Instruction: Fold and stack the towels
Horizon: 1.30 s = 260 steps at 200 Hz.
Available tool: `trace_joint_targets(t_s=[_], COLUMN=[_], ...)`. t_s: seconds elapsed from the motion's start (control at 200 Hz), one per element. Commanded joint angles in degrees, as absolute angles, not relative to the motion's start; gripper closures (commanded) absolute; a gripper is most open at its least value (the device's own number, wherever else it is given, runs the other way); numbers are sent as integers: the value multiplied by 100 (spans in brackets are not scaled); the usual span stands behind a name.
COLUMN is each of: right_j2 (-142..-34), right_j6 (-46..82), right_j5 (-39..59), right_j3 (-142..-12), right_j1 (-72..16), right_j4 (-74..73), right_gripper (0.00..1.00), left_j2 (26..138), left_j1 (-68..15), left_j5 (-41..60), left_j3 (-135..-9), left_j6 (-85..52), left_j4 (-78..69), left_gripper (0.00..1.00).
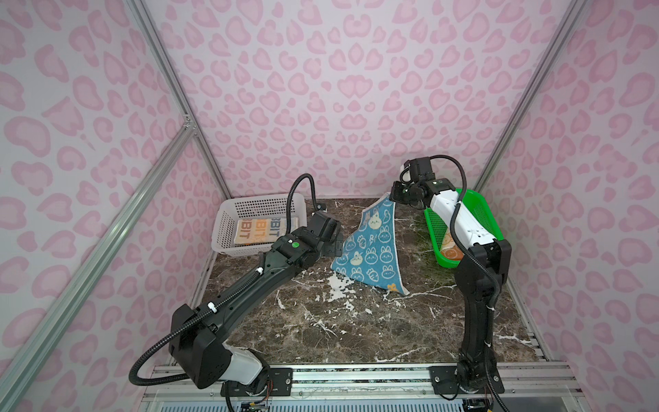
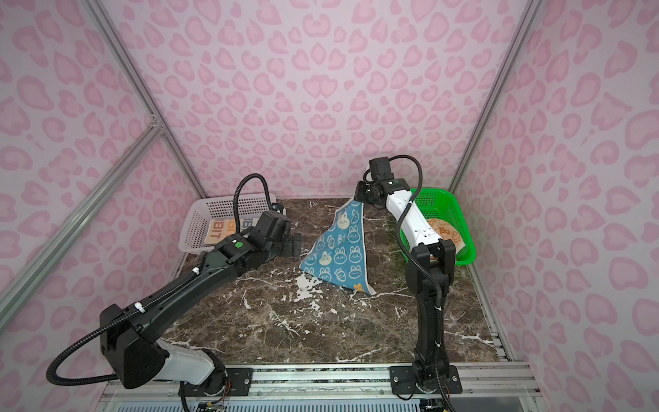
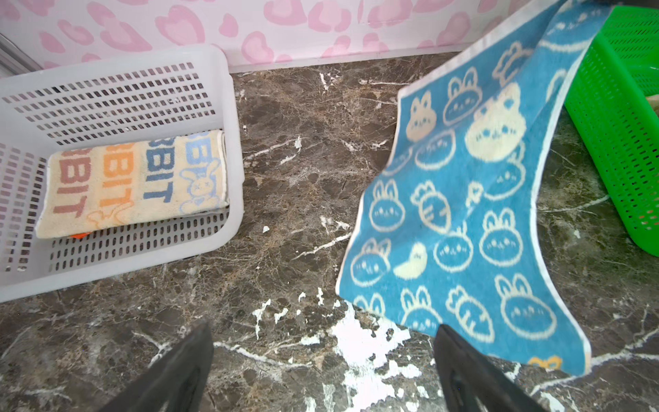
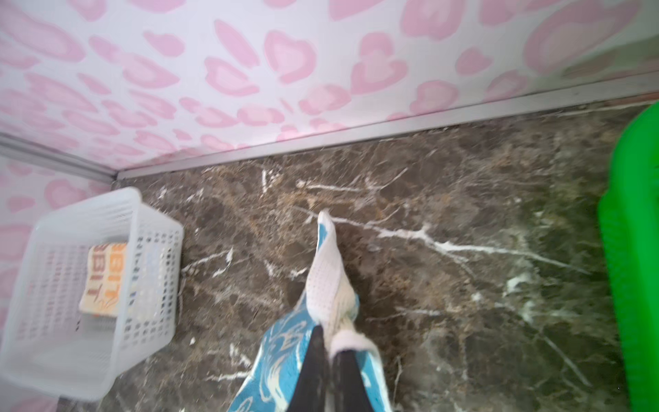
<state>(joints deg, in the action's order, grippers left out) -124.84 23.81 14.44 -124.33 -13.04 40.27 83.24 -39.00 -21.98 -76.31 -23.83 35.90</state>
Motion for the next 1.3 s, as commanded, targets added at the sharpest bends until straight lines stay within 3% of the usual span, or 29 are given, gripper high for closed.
trace_joint_targets(t_s=[0.0, 0.16, 0.22, 0.295, 0.335, 0.485, 0.555, 0.735, 0.895, 1.075, 1.295], right_j2=[-12955, -13915, -14243, -14342, -14209, -13167, -12449, -10669, -9462, -8943, -9083], right_j6=[2427, 2260, 2156, 2033, 1990, 1810, 1720, 1778, 1897, 2023, 2198], right_j5=[1224, 1081, 1007, 1015, 1041, 1185, 1194, 1314, 1504, 1805, 1996], right_j3=[-12953, -14306, -14961, -15417, -15377, -13965, -12903, -9841, -7604, -6148, -5475], right_j1=[-1188, -1159, -1156, -1175, -1194, -1327, -1413, -1638, -1770, -1948, -2112], right_j4=[4527, 5230, 5647, 5949, 5968, 5566, 5291, 4508, 4036, 3642, 3122], right_gripper=[100, 97, 84, 55, 44, 17, 11, 9, 15, 23, 31], left_j2=[8443, 8644, 8722, 8770, 8780, 8798, 8765, 8684, 8575, 8484, 8326], left_j1=[-3892, -3894, -3894, -3894, -3893, -3892, -3894, -3892, -3894, -3893, -3893], left_j5=[-2033, -1873, -1769, -1679, -1648, -1586, -1524, -1261, -1144, -1051, -1067], left_j3=[-7632, -7609, -7631, -7630, -7620, -7624, -7612, -7472, -7270, -7127, -7005], left_j6=[-2511, -2564, -2580, -2626, -2635, -2667, -2713, -2854, -2961, -3080, -3099], left_j4=[3493, 3471, 3488, 3488, 3481, 3479, 3456, 3367, 3325, 3313, 3372], left_gripper=[3, 3, 3, 3, 3, 3, 3, 3, 3, 3, 3])
